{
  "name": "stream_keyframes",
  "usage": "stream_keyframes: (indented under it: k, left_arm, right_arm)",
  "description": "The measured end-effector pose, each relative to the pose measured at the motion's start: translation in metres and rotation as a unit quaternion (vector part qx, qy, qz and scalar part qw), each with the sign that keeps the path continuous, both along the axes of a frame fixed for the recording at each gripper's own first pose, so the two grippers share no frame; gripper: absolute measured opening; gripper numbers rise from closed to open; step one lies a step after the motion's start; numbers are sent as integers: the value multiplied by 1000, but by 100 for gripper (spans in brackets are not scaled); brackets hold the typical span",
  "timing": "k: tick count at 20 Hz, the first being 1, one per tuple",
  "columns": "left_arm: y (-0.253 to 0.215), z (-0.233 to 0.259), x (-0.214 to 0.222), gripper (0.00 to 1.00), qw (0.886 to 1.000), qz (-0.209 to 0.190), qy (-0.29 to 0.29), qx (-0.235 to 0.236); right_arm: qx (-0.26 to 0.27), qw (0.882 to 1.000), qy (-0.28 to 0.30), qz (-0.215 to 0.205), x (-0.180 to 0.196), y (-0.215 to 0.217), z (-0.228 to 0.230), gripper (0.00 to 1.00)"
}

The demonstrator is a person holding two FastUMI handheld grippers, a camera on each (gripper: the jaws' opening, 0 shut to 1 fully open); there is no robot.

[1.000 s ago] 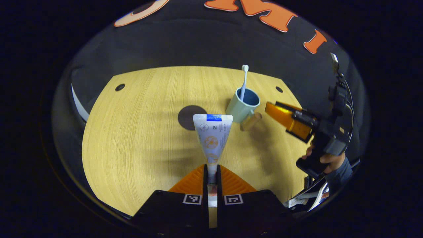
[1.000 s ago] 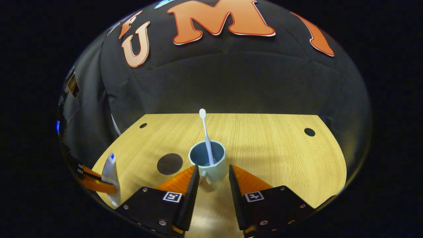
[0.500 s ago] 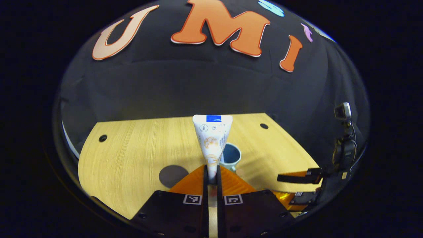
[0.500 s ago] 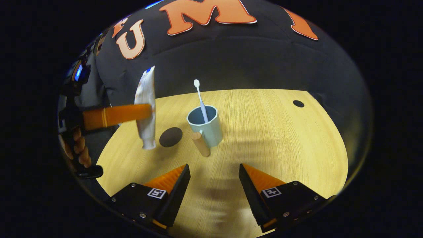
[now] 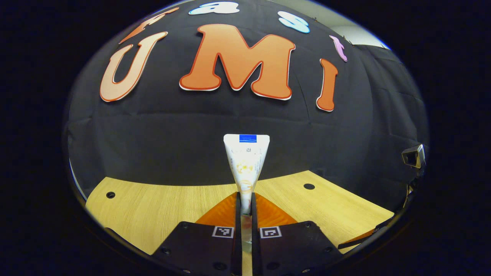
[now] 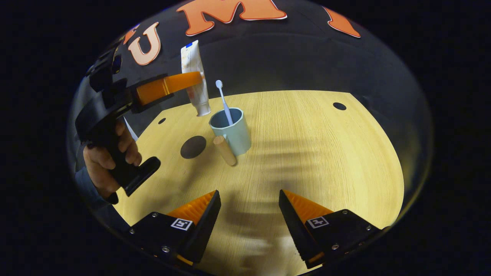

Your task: Put the toothbrush and toothpaste on the desktop into the cup, then pick up the cup and place it on the coaster on the desktop.

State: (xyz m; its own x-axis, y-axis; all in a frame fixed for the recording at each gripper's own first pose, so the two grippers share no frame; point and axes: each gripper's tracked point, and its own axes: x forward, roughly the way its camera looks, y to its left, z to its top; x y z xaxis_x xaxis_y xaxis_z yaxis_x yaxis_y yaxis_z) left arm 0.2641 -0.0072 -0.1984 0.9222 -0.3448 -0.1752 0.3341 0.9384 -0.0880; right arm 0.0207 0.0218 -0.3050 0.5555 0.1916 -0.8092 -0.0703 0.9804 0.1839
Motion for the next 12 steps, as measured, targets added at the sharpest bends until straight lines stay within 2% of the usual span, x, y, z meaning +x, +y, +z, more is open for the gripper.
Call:
stream_keyframes:
  k: [5, 8, 12]
  left_arm:
    - [-14, -28, 7, 10, 1000, 4, -8, -15]
    - [-20, -44, 9, 10, 999, 18, -34, 2]
    - [-27, -72, 10, 10, 999, 22, -27, 14]
  right_arm:
    - [-10, 1000, 18, 7, -15, -12, -3, 93]
    - [-21, 999, 29, 15, -19, -16, -11, 93]
    - [-23, 999, 39, 14, -20, -17, -7, 93]
